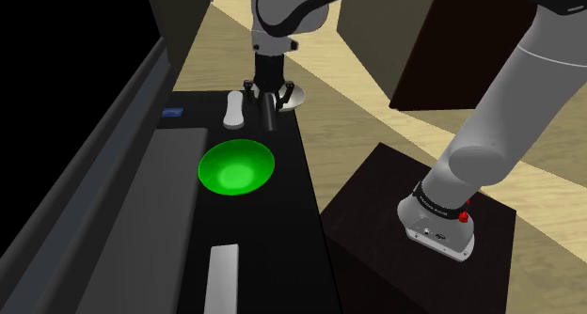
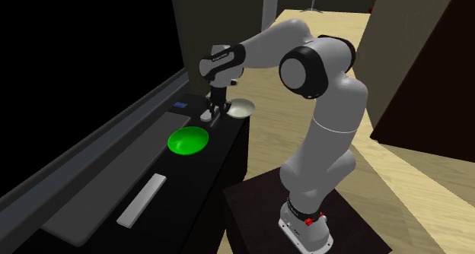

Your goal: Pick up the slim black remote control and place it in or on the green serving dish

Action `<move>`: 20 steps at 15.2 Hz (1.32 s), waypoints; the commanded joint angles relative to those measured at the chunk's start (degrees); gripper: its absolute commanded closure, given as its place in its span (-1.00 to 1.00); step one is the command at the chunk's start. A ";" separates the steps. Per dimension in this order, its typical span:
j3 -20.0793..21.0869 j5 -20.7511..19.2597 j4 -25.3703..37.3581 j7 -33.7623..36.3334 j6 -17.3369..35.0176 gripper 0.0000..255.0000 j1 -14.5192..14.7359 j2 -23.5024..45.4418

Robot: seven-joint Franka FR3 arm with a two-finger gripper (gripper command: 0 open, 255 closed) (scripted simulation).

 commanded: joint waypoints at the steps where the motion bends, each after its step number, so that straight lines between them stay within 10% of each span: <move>1: 0.04 -0.03 1.15 0.37 -1.46 1.00 0.04 -0.35; 20: 9.09 -0.60 2.73 18.85 5.08 1.00 10.12 4.15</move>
